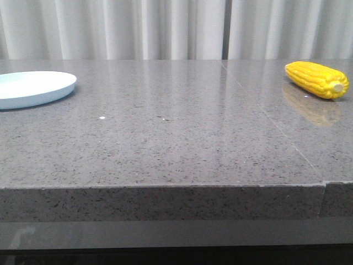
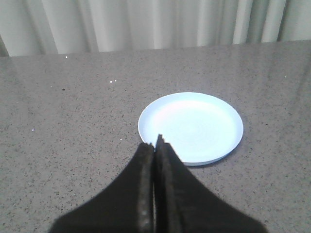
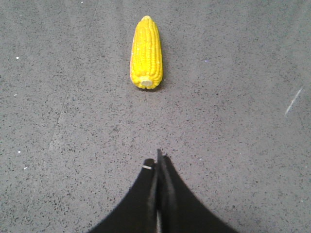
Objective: Place corn on plate with both arms
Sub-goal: 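Move the left gripper forward toward the white plate, opening it, then lower the left gripper onto the plate rim and close on it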
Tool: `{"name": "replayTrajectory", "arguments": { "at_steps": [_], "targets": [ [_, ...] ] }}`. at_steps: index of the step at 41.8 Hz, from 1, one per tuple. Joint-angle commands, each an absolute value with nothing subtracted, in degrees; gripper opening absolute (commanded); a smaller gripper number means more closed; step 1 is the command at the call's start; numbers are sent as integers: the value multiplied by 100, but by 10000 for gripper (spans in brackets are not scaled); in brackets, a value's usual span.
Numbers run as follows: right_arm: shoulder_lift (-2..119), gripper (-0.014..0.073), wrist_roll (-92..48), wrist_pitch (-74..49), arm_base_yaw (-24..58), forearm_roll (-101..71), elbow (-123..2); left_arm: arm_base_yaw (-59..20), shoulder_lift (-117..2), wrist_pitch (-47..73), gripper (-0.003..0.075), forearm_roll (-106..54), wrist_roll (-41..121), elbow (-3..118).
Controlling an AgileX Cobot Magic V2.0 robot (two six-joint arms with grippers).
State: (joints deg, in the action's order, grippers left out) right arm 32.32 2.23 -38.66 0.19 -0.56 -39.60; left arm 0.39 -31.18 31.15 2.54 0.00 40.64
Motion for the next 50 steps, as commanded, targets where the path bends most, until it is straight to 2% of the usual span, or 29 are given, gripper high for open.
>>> {"name": "replayTrajectory", "arguments": {
  "at_steps": [1,9,11,14,15,16,19,22,25,37,50],
  "targets": [
    [3305,-68,179,-3460,-20,0,-4142,42,-3250,2698,-20,216,0,4197],
    [3307,-60,179,-3455,-20,0,-4142,42,-3385,2735,-15,212,0,4185],
    [3307,-29,179,-3460,-20,0,-4142,42,-3429,2735,2,212,0,4185],
    [3307,83,179,-3460,-20,0,-4142,42,-3491,2744,81,212,0,4185],
    [3307,139,179,-3466,-20,0,-4142,42,-3508,2744,141,212,0,4185],
    [3307,171,179,-3467,-20,0,-4142,42,-3536,2744,169,212,0,4185],
    [3307,354,179,-3467,-20,0,-4142,42,-3551,2744,337,212,0,4185],
    [3311,502,179,-3445,-20,0,-4142,42,-3551,2705,462,212,0,4185],
    [3311,563,179,-3446,-20,0,-4142,42,-3551,2664,496,212,0,4185],
    [3311,561,179,-3446,-20,0,-4142,42,-3794,2767,494,312,0,4295],
    [3311,561,179,-3446,-20,0,-4142,42,-5410,3013,494,624,0,5098]
  ]
}}
